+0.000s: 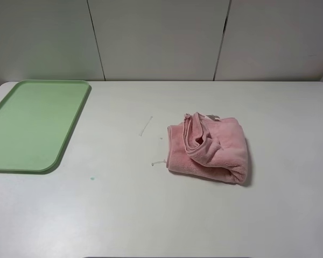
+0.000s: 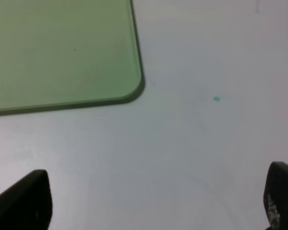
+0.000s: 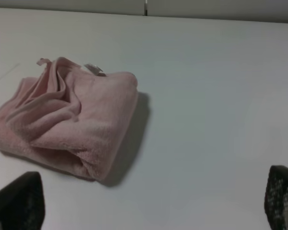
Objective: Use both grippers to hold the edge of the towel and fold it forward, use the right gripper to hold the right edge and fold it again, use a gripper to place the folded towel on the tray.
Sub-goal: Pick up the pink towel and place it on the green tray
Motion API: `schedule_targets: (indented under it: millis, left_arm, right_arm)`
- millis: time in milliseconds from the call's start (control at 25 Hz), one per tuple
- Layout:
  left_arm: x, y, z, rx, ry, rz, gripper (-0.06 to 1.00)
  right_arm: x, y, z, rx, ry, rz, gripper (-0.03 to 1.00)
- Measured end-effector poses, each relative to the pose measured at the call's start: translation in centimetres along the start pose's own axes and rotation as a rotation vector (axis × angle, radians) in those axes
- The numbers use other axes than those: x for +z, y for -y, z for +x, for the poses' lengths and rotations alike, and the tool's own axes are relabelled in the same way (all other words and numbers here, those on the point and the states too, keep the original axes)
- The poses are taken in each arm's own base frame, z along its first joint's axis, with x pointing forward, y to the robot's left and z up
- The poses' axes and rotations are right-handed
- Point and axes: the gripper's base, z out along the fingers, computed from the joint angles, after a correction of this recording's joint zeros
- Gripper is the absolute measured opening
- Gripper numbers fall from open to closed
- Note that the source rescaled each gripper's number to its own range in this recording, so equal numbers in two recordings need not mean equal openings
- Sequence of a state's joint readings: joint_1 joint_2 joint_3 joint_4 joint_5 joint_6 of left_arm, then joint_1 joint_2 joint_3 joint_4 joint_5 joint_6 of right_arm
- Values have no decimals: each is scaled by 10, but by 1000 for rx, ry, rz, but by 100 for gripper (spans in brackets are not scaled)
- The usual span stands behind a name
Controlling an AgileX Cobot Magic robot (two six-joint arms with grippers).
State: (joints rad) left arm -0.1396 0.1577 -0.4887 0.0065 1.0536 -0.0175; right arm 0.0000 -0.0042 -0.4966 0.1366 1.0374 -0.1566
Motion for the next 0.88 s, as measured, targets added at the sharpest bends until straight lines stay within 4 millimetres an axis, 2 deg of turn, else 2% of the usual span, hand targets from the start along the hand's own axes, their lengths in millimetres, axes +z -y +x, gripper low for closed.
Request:
schedule_targets:
  millis: [880]
  left_arm:
    - [0,0,0,0,0,0,88]
  right_arm:
    - [0,2,0,21,-1,22,100]
